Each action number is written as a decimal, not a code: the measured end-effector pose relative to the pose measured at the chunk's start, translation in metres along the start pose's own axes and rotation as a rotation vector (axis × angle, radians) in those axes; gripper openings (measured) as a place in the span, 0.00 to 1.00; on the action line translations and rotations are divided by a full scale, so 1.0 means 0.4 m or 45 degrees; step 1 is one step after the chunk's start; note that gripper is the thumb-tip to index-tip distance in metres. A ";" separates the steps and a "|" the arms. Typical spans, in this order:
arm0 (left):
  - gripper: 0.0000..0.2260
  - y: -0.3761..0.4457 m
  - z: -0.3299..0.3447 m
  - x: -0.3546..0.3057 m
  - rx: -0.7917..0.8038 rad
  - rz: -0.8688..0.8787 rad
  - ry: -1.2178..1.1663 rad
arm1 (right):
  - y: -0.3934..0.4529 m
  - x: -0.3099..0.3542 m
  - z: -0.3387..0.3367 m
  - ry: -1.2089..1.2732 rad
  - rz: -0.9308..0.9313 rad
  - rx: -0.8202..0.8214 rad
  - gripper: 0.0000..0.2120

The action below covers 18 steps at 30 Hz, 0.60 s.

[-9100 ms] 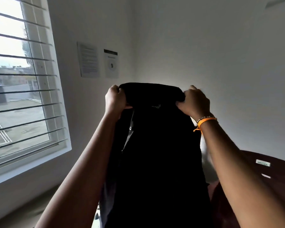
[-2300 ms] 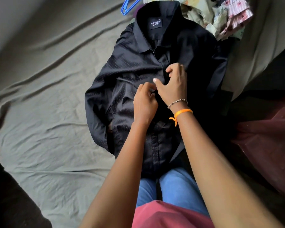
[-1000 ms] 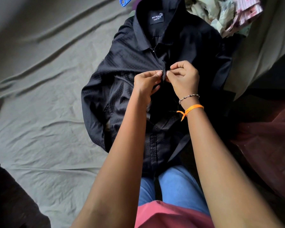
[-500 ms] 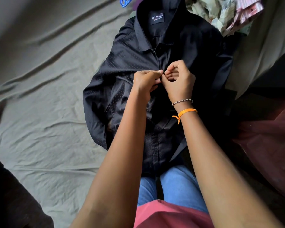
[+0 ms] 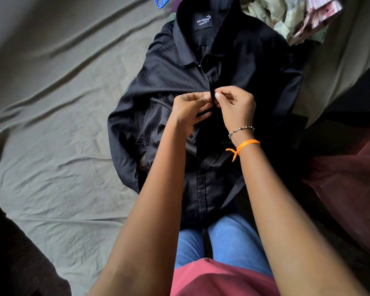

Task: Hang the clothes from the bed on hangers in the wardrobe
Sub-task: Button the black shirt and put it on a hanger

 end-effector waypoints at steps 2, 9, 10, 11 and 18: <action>0.06 0.002 0.000 0.000 -0.018 0.016 0.007 | -0.003 0.003 0.001 0.000 0.002 -0.005 0.05; 0.06 -0.008 -0.004 0.012 0.001 0.037 -0.042 | -0.010 0.006 0.000 -0.046 0.003 0.032 0.07; 0.06 -0.011 -0.008 0.012 0.016 0.040 -0.049 | -0.011 0.006 0.001 -0.042 -0.002 0.048 0.06; 0.05 -0.013 -0.014 0.010 0.028 0.042 -0.050 | -0.012 0.006 0.001 -0.033 -0.006 0.059 0.05; 0.05 -0.016 -0.025 -0.014 0.018 0.074 0.115 | -0.022 0.018 -0.002 0.046 -0.033 0.034 0.03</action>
Point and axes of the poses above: each hand's wrist, its own y-axis towards the middle knuckle, its own z-axis out of the palm, x = y × z, the point moved 4 cm from there along y, towards the middle knuckle, and after that the axes turned 8 degrees about -y, right-handed, at the moved point
